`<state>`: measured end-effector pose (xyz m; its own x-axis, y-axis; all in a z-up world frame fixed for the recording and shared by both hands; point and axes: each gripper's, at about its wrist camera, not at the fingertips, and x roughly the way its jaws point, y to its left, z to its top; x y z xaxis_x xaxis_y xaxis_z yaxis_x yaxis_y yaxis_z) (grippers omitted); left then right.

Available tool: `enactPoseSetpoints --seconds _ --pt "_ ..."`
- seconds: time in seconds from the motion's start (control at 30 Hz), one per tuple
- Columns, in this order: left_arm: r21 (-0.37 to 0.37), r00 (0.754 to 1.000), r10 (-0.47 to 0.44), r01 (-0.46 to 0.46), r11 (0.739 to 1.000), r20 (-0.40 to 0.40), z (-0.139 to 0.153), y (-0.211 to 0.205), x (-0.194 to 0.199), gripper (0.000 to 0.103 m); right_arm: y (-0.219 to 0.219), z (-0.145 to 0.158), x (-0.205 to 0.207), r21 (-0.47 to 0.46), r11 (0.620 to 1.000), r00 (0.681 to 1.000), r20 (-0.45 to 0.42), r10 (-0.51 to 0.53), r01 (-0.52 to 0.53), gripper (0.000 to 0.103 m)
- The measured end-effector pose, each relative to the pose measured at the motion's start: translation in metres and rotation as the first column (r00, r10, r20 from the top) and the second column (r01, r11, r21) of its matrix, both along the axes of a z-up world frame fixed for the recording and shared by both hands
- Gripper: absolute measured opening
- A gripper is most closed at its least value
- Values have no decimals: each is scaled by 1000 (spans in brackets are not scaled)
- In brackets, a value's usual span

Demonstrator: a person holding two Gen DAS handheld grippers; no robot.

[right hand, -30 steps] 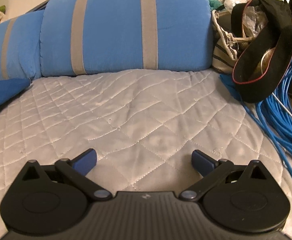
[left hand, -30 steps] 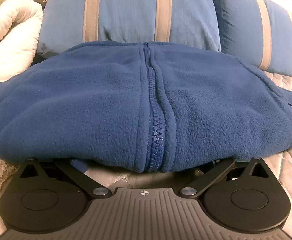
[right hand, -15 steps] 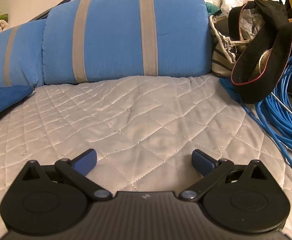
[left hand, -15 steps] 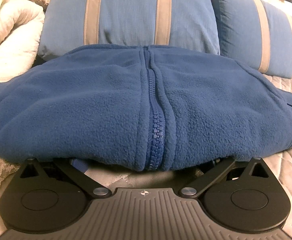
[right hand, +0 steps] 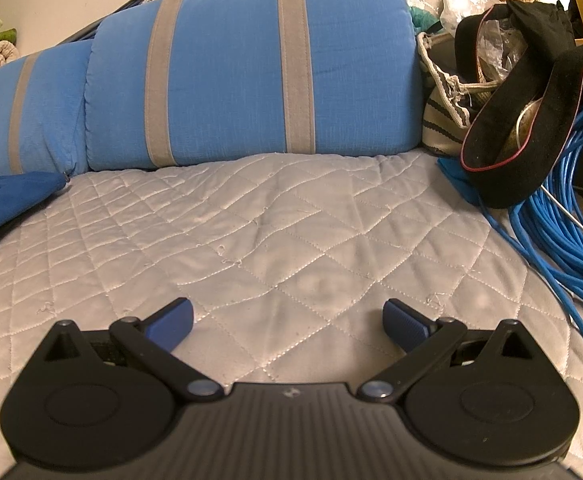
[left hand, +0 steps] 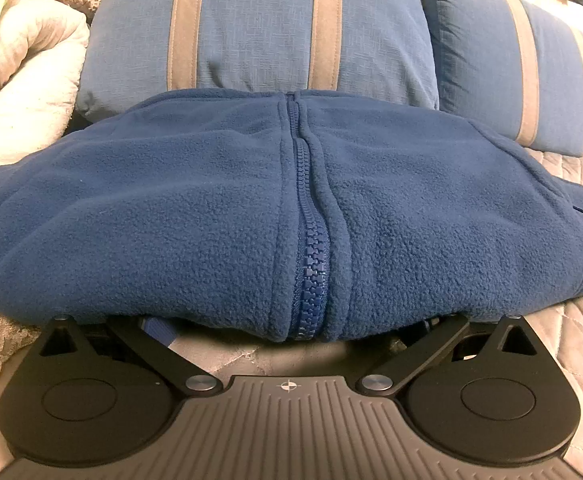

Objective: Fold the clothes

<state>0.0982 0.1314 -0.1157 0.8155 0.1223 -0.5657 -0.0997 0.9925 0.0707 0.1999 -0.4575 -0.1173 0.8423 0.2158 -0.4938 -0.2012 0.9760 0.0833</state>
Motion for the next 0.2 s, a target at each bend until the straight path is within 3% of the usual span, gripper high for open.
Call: enactPoseSetpoints --seconds 0.2 --pt "0 1000 -1 1 1000 1 0 0 1 103 0 0 0 0 1000 1000 0 1 -1 103"
